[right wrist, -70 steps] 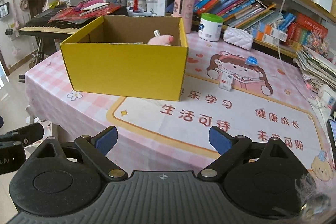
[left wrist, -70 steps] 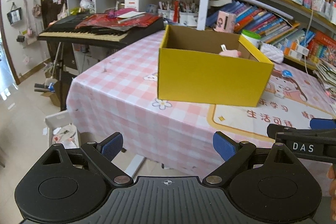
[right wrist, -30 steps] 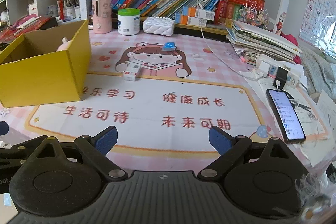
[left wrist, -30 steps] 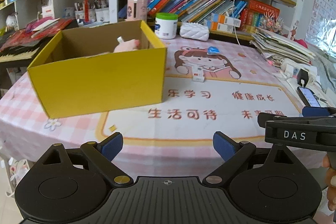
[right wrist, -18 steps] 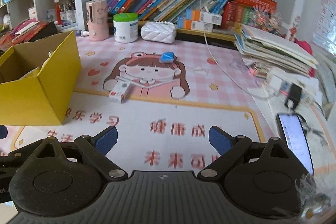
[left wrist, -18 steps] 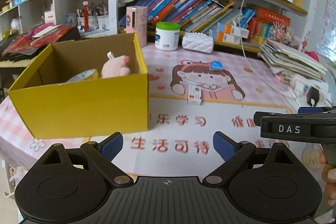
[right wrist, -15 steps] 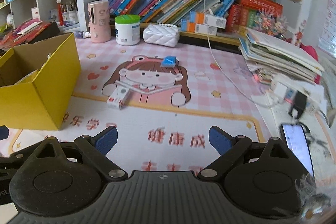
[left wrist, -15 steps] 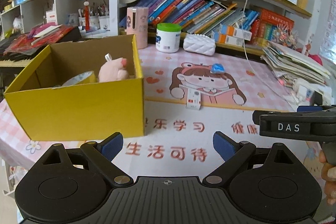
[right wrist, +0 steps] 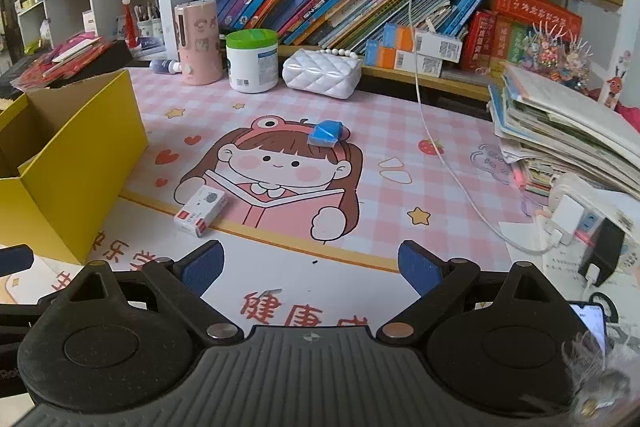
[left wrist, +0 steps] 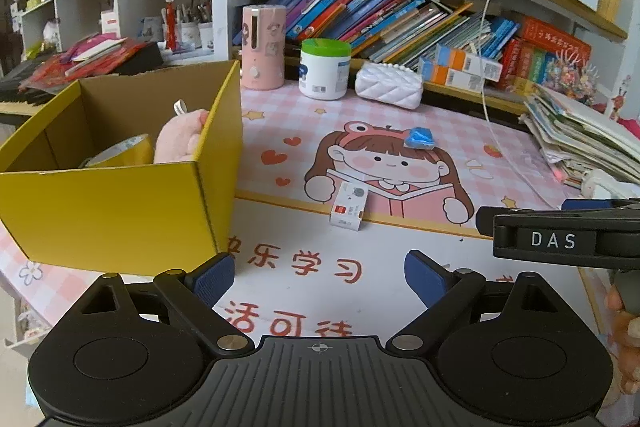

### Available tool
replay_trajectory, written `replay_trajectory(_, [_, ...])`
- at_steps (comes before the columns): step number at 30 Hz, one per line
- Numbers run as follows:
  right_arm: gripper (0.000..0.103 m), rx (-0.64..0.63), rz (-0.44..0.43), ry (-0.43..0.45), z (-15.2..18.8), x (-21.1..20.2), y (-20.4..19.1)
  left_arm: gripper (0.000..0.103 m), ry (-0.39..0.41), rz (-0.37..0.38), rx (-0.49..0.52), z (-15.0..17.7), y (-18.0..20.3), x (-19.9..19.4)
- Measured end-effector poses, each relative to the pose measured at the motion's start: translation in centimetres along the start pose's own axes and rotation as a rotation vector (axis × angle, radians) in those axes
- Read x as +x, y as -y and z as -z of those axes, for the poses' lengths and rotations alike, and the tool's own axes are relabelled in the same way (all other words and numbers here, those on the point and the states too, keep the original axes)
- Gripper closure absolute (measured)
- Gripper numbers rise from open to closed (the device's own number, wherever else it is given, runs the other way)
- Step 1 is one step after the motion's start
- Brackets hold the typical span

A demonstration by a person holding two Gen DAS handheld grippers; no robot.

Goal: Organize objects
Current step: 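Move both tools toward the white medicine box and blue cloth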

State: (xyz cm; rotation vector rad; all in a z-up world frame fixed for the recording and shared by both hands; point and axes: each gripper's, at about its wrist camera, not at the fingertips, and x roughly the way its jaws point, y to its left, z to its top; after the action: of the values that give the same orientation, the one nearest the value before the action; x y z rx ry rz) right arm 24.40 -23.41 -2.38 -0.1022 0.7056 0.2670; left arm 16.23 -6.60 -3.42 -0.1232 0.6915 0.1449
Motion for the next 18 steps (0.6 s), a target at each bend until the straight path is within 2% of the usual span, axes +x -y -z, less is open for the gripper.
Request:
replay_trajectory(3, [0.009,0.009,-0.019,-0.002,-0.3,0.6,0.9,0.011,-0.003,-0.022,0.004,-0.2,0.7,0.5])
replay_trajectory(4, [0.009,0.013,-0.024,0.0,-0.4,0.8,1.2,0.015,0.0,-0.027,0.007,-0.3,1.0,0.6])
replay_trajectory(8, [0.009,0.028,-0.048,0.006,-0.9,1.5,2.0,0.02,0.015,-0.052,0.017,-0.6,1.7,1.1])
replay_trajectory(13, [0.01,0.03,-0.073,0.008,-1.7,2.6,2.4,0.033,0.004,-0.069,0.022,-0.9,2.2,2.2])
replay_trajectory(18, [0.011,0.018,-0.087,0.005,-2.5,3.8,2.5,0.036,-0.003,-0.058,0.034,-1.2,3.1,3.7])
